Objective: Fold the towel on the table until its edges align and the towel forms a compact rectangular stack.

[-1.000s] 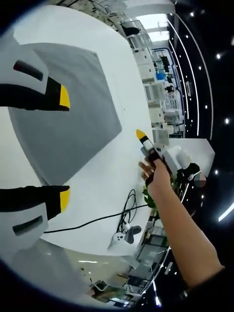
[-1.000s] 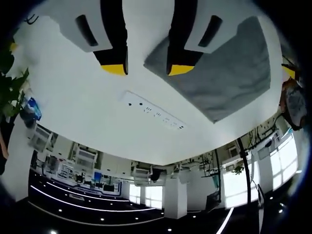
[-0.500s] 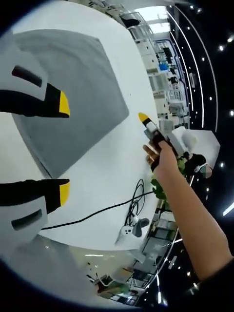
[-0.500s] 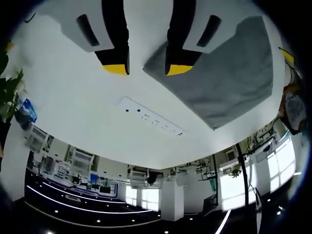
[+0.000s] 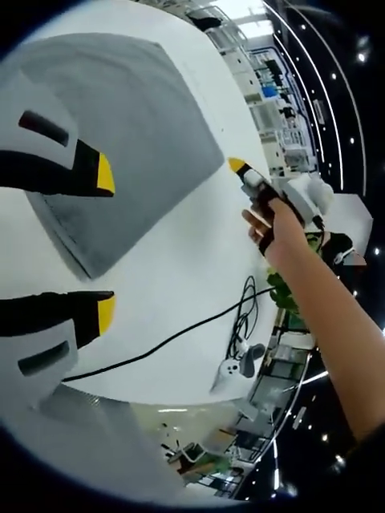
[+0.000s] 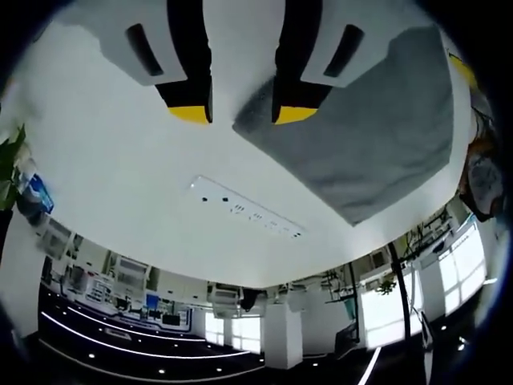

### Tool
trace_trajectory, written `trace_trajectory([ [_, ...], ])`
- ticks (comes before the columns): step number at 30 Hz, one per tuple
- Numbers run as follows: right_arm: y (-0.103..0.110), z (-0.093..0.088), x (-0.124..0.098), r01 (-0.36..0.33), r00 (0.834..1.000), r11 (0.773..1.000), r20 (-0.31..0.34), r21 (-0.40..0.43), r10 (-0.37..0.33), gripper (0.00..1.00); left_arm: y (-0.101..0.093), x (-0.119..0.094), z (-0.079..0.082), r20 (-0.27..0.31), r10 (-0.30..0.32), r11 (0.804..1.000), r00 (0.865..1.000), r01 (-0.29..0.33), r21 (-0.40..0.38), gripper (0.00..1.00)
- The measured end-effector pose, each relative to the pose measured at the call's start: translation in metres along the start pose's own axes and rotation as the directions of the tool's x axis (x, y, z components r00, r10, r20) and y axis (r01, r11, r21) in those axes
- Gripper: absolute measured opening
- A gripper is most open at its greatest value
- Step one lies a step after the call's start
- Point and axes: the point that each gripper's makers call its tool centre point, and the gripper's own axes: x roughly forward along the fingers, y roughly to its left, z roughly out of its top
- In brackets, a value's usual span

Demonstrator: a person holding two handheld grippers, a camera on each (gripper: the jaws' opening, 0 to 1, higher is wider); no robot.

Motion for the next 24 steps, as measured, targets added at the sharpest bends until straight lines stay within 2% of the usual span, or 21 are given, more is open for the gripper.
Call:
trace_trajectory([
  [9,0.001,-0.013,0.018,-0.009,1.000,1.000,-0.020,0.000,0.009,0.28,-0.011,0.012,-0.011,-0.037,-0.028,0.999,0.999,0.029,0.017,0.44],
  [20,0.005,-0.015,0.035,-0.013,1.000,1.000,-0.028,0.025,0.014,0.24,-0.009,0.028,-0.028,-0.091,-0.041,0.997,0.995,0.047,0.058,0.36],
  [24,0.008,-0.020,0.031,-0.014,0.999,1.000,-0.043,0.024,0.015,0.20,-0.006,0.030,-0.029,-0.097,-0.032,0.996,0.995,0.040,0.083,0.32],
])
